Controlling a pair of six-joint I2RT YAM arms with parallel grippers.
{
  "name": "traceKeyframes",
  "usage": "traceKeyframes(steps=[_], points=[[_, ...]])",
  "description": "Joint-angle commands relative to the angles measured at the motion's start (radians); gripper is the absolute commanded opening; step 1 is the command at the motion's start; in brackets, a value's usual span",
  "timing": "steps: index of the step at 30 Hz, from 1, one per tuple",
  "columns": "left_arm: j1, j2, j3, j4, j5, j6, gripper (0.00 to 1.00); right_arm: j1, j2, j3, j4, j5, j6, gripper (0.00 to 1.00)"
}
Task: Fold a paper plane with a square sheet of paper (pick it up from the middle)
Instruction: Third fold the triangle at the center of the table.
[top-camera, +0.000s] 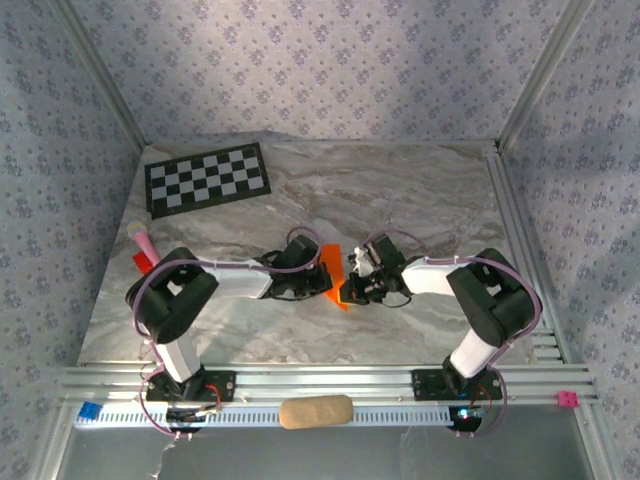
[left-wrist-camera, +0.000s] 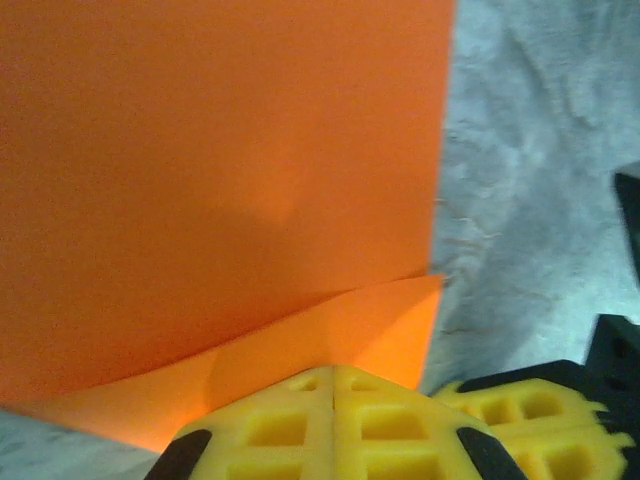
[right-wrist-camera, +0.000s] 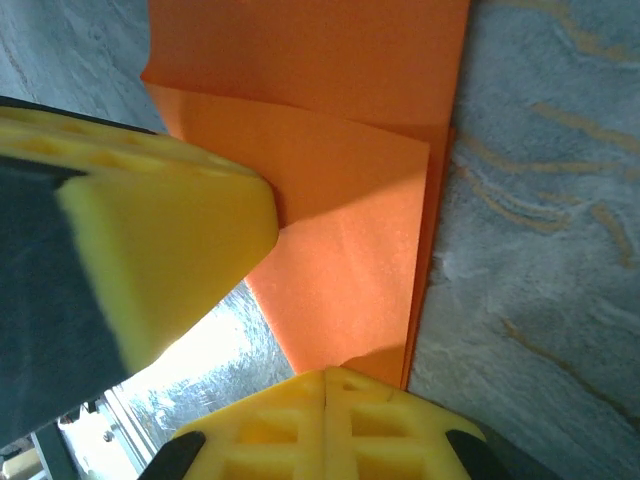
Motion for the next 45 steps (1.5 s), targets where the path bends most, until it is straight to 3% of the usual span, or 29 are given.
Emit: traceKeyframes(steps=[1, 8, 31, 38, 45], points=[[0.007, 0.001, -0.031, -0.023, -0.045, -0.013, 0.05, -0.006, 0.040, -0.027, -0.059, 0.078, 0.008, 0.00], [0.072, -0.017, -0.128, 0.128, -0.010, 0.020, 0.08, -0.006, 0.050, -0.042, -0.052, 0.082, 0.011, 0.00], [0.237, -0.075, -0.210, 0.152, 0.002, 0.130, 0.09, -0.006, 0.058, -0.036, -0.072, 0.080, 0.003, 0.00], [0.217, -0.209, -0.158, 0.073, -0.007, 0.133, 0.13, -0.007, 0.057, -0.027, -0.072, 0.079, 0.006, 0.00], [0.091, -0.199, -0.094, 0.045, -0.009, 0.115, 0.13, -0.007, 0.056, -0.025, -0.070, 0.083, 0.012, 0.00]])
